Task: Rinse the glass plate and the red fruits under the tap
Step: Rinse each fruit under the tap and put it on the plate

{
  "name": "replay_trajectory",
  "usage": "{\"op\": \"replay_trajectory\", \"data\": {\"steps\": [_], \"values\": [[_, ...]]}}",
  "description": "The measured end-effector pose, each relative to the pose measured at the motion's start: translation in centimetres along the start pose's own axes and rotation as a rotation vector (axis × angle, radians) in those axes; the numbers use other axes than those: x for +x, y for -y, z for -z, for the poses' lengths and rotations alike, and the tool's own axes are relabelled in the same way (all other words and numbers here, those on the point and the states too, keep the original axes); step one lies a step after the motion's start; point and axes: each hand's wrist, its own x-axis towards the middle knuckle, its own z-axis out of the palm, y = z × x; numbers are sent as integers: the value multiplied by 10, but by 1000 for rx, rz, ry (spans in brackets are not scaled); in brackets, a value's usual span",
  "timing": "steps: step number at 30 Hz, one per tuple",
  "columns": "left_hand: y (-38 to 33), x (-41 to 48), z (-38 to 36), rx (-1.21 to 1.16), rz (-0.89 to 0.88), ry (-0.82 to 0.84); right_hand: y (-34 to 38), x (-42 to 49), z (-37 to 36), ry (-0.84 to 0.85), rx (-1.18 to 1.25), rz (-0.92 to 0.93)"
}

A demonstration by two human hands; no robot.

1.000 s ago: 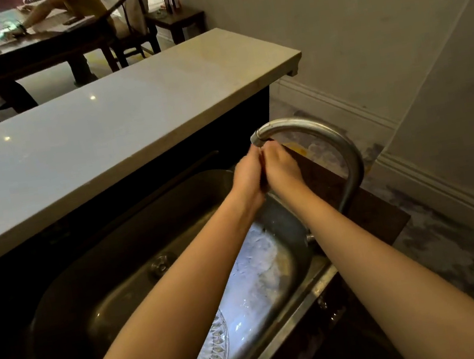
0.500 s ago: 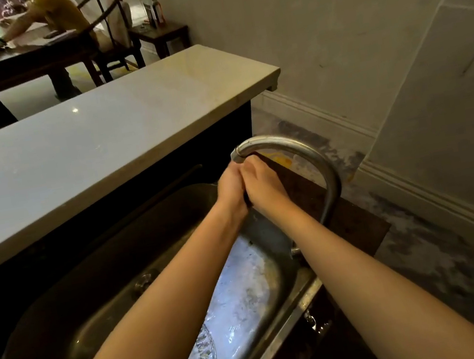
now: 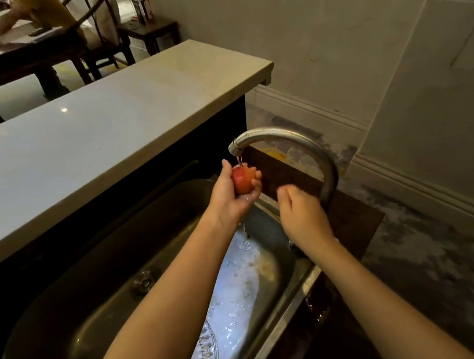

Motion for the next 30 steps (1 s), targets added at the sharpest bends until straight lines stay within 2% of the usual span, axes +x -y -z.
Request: {"op": "replay_trajectory", "data": {"steps": [2, 3, 6, 9, 13, 16, 19, 22, 30], "values": [[-2, -1, 0, -40, -7, 52, -12, -17, -9, 14, -256, 16], [-3, -2, 1, -39, -18, 76, -17, -23, -15, 35, -311, 14], [-3, -2, 3, 133, -68, 84, -23, -26, -27, 57, -260, -35], [0, -6, 1, 321, -38, 39, -25, -18, -32, 36, -244, -114], [0, -8, 1, 375, -31, 37, -27, -16, -35, 28, -264, -167], [1, -10, -1, 306, -44, 17, -29, -14, -34, 26, -221, -178], [2, -13, 1, 272, -116, 64, -29, -15, -31, 41, -125, -208], [3, -18, 0, 443, -153, 87, -30, -17, -28, 45, -133, -157], [4, -30, -6, 854, -197, -43, -34, -26, -18, 33, -119, -107]]}}
